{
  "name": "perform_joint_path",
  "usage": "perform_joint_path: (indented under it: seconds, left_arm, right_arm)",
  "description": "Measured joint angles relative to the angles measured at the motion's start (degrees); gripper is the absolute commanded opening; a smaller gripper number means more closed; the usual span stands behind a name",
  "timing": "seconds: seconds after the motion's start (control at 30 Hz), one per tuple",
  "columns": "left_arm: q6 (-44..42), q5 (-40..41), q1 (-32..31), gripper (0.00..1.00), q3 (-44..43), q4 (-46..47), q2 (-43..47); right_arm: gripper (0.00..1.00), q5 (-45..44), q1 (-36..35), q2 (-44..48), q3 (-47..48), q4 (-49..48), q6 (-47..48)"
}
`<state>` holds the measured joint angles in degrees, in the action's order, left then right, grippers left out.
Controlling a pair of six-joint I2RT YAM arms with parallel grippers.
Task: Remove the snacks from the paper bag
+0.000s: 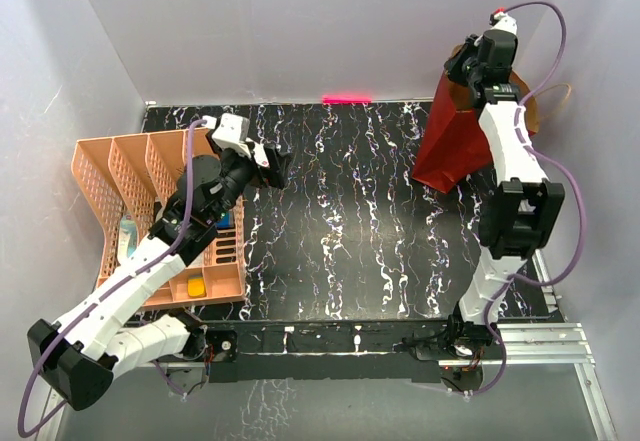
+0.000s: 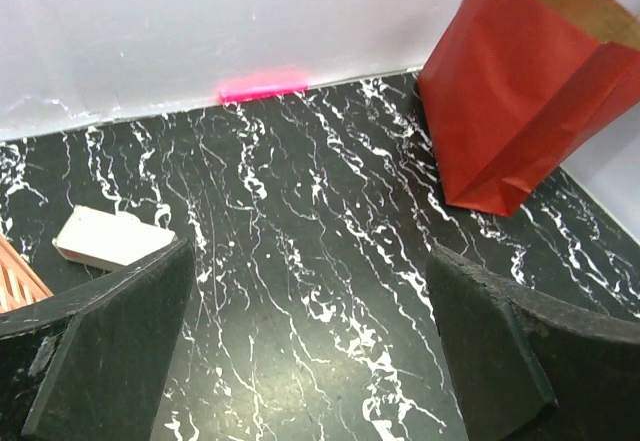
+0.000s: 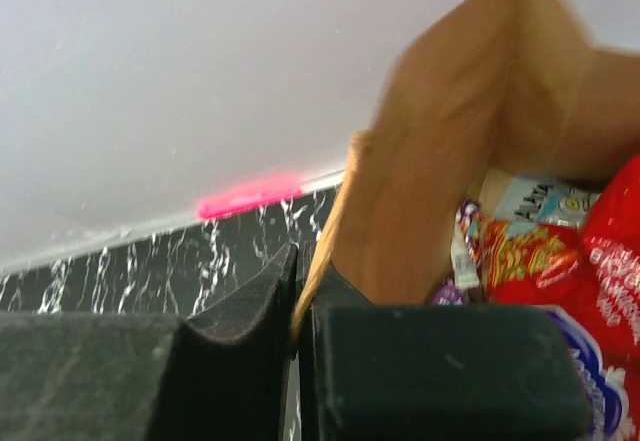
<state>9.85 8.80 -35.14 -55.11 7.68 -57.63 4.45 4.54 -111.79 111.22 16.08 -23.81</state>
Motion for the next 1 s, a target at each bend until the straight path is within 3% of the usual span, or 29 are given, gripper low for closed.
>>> perform_joint_path:
  seconds: [0.53,1.0]
  left_arm:
    - [1.5,1.1,-0.2,0.98,4.8,5.0,-2.8]
    - [2.8,1.0,-0.2,0.98,5.6,6.4,-4.8]
  right_arm:
    - [0.08,12.7,0.3,43.7,-39.1,8.5,6.6]
    - [0.08,26.2,-0.7,63.1,-45.9,23.7,1.7]
